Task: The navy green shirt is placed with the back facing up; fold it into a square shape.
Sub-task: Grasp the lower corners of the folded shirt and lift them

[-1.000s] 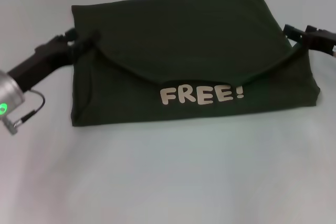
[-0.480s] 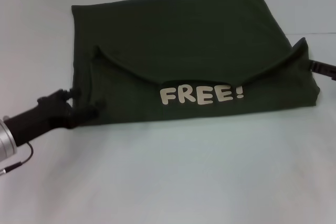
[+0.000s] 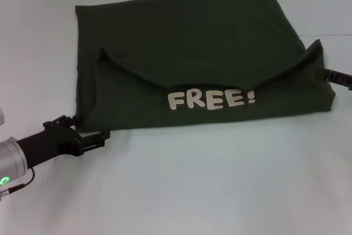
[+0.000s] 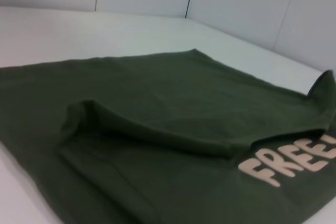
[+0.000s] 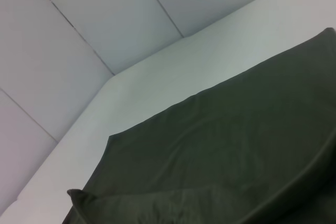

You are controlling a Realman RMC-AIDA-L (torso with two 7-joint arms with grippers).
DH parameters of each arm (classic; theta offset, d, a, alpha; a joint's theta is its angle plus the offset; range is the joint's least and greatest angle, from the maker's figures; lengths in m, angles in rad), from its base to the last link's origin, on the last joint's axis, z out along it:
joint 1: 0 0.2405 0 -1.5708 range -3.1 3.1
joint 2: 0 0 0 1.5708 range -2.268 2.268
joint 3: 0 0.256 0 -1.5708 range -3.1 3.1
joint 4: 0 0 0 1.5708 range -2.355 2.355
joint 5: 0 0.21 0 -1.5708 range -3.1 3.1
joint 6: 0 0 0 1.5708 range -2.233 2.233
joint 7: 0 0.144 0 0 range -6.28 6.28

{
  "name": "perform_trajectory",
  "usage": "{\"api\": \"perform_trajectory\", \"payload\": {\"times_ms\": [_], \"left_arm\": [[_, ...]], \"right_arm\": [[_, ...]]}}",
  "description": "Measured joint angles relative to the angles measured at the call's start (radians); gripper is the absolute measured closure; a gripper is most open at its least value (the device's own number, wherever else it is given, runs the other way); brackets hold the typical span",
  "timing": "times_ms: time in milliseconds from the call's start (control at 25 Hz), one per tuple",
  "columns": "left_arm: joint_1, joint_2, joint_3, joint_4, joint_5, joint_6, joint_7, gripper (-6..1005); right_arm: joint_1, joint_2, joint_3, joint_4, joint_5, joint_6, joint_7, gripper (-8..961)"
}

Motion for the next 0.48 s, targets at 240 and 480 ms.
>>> {"api": "perform_trajectory", "payload": {"times_ms": [240,480], "left_arm": [[-0.003,0.000,0.025,-0.013,0.005,-0.078,0.006,92],[-0.013,-0.001,0.038,-0.034,0.005,-0.126,0.019,91]], "right_arm": [[0.002,0.009,0.000,0.001,0.000,0.021,-0.002,176],[0.001,0.014,0.000,0.001,0.001,0.035,-0.006,176]]}}
